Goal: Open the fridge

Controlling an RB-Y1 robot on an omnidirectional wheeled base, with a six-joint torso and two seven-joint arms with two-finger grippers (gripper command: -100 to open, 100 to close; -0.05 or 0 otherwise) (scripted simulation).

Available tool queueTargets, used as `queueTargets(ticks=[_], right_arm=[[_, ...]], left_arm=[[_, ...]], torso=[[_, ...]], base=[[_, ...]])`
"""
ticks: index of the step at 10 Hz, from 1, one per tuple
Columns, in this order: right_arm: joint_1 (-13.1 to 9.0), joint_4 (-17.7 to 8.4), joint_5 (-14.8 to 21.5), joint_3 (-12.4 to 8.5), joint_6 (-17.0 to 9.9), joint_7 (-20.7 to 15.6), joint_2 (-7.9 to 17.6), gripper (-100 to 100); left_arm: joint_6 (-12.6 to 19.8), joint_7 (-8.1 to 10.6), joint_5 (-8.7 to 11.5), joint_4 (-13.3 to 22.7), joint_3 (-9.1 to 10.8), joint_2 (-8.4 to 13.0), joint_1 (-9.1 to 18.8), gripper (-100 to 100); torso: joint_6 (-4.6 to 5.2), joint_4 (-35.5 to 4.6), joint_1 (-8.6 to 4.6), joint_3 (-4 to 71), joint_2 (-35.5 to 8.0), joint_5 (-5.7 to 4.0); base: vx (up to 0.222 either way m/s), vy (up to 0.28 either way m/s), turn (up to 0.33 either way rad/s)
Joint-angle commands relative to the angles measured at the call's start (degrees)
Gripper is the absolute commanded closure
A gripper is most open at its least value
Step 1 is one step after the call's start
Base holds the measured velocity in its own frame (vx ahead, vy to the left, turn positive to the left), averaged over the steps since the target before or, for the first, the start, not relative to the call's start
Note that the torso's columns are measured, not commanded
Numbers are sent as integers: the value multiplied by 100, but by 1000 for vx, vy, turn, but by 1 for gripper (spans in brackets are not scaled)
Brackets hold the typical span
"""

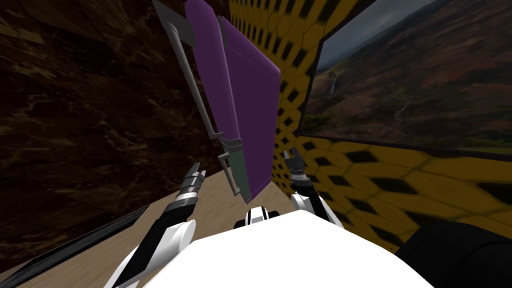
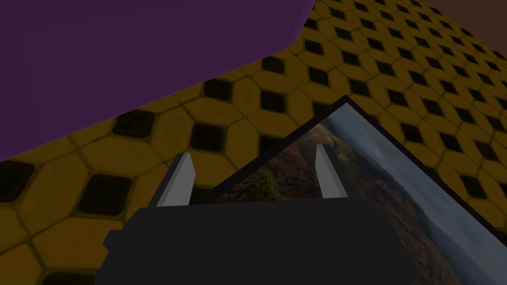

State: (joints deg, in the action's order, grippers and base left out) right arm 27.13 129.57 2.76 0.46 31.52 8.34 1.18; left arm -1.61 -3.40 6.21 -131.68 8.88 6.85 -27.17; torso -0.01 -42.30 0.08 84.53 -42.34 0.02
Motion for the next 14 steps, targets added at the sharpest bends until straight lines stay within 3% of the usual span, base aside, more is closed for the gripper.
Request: queueTargets(ticks=[1,10,13,14], right_arm=[[0,0,0,0,0,0,0,0],[-1,0,0,0,0,0,0,0],[-1,0,0,-1,0,0,2,0],[-2,0,0,-1,0,0,2,0]], left_arm=[[342,11,104,48,132,13,44,-100],[1378,40,431,237,550,-112,203,-100],[1372,29,404,156,542,-112,200,-100],[1395,29,405,142,545,-112,201,100]], torso=[[1,1,-6,2,3,-2],[24,10,2,14,24,5],[1,0,23,2,5,6],[0,0,11,-2,-4,4]], base=[[169,-152,91],[137,-177,78],[58,-26,-1],[14,4,1]])
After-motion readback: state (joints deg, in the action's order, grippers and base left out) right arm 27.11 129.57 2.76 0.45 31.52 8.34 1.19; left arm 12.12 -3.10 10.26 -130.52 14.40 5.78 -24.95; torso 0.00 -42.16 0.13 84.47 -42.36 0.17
